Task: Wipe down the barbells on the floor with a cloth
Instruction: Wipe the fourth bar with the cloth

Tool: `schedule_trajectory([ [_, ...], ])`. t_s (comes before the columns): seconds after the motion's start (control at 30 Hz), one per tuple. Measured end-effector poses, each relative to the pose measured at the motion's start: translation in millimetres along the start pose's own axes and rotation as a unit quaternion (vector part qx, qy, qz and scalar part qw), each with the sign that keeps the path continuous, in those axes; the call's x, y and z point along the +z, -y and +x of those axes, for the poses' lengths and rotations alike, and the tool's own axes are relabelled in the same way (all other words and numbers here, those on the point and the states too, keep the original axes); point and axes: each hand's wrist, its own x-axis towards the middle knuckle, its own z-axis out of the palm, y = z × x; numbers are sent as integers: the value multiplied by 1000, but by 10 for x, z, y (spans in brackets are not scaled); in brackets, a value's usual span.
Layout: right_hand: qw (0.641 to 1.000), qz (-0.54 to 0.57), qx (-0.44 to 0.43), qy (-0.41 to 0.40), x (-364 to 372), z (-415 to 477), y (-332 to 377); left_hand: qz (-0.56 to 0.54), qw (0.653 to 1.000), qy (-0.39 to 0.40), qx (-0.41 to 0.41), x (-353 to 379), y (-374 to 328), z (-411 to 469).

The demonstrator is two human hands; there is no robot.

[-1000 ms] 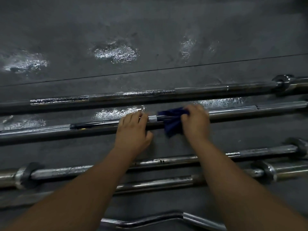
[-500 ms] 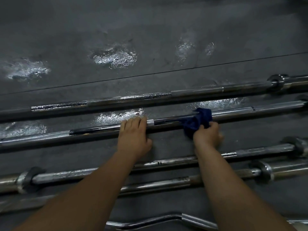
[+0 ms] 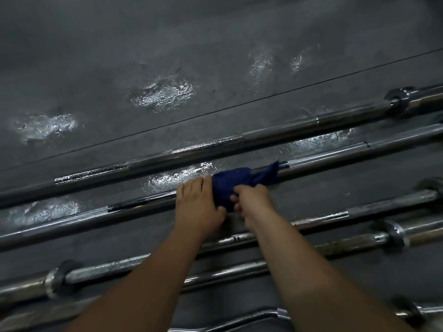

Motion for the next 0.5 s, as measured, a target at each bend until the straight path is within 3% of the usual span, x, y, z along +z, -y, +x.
schedule_trajectory([
  [0.07, 999, 41, -3, 9, -10, -11, -44, -5, 1000, 9, 0, -26, 2, 4],
  [0.13, 984, 158, -21, -81, -116, 115, 33, -2, 1000, 23, 4, -34, 20, 13],
  [0.17, 978, 165, -34, -124, -164, 160, 68, 1, 1000, 30, 5, -30, 23, 11],
  [0.23, 990, 78, -35, -108, -158, 87, 105, 1, 999, 32, 4, -31, 9, 2],
  [0.3, 999, -26, -19, -2, -84, -49, 116, -1, 1000, 26, 2, -53, -5, -10],
  [0.33, 997, -60, -37, 11, -70, -96, 166, -2, 1000, 27, 4, -63, 1, -11],
  [0.4, 977, -115, -162, -72, -147, -134, 346, -2, 999, 32, 9, -65, 22, -15],
  [0.5, 894, -257, -293, -219, -397, -66, 563, -8, 999, 40, 4, -64, 17, -42],
])
